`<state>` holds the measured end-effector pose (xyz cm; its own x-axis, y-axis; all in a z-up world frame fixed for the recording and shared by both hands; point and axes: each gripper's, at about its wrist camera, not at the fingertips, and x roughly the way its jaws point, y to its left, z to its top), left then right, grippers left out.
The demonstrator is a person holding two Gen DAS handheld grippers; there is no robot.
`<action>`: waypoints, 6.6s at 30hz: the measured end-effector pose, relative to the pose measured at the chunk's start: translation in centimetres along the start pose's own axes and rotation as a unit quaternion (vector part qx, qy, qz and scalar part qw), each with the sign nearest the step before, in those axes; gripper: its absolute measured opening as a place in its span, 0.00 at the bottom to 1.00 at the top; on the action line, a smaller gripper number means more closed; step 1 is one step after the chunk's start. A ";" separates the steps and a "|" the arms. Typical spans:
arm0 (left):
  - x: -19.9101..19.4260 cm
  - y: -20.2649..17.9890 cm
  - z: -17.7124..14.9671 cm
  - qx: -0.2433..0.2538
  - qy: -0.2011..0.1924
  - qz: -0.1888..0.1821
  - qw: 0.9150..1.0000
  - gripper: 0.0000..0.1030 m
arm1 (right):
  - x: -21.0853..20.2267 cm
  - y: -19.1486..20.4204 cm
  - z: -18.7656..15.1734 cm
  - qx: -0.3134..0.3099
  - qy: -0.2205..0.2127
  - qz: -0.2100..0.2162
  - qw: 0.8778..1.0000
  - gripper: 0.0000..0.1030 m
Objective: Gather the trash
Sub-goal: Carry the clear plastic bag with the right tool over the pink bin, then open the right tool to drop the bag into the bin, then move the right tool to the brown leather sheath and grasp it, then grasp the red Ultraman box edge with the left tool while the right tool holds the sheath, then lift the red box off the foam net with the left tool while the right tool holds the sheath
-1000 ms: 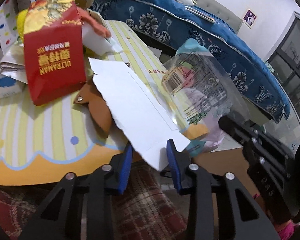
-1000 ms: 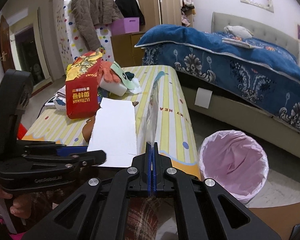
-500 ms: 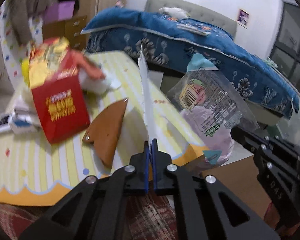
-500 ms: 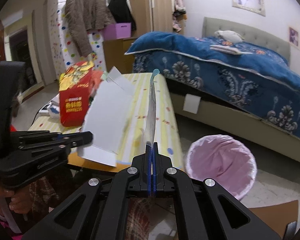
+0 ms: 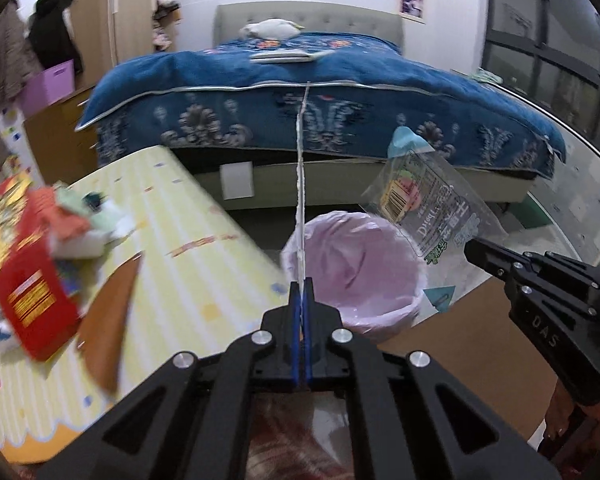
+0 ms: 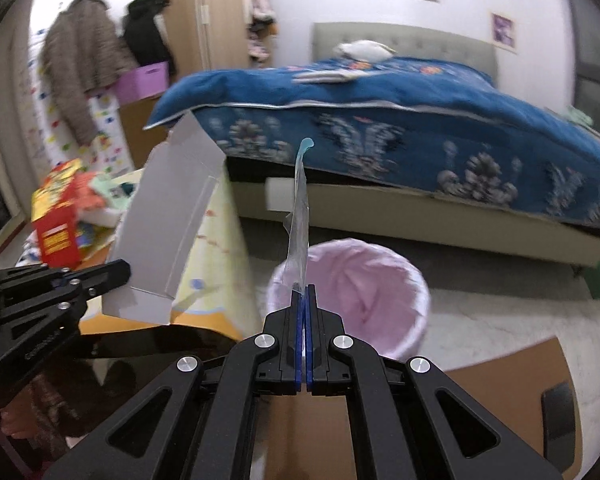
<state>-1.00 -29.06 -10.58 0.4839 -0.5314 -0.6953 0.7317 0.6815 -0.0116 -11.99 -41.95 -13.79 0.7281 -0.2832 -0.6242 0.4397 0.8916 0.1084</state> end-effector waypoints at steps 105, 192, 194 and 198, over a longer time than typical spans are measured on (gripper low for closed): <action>-8.5 24.7 -8.7 -0.202 0.027 0.205 0.957 0.75 | 11.3 24.8 1.9 -0.187 0.086 0.089 0.974 0.78; -5.4 22.0 -7.4 -0.174 -0.028 0.077 0.981 0.24 | 5.2 25.1 -0.5 -0.196 0.053 0.190 0.961 0.52; -5.8 22.3 -7.6 -0.182 -0.026 0.077 0.980 0.25 | 5.8 25.7 -0.4 -0.196 0.055 0.189 0.961 0.52; -7.2 23.1 -8.6 -0.204 -0.024 0.078 0.976 0.36 | 6.5 26.1 -0.4 -0.197 0.059 0.182 0.962 0.52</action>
<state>8.22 -5.16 -12.02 0.6028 -0.4221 -0.6771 0.4004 0.8940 -0.2008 3.96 -20.40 -15.30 0.7215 0.0938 -0.6860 -0.0835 0.9953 0.0483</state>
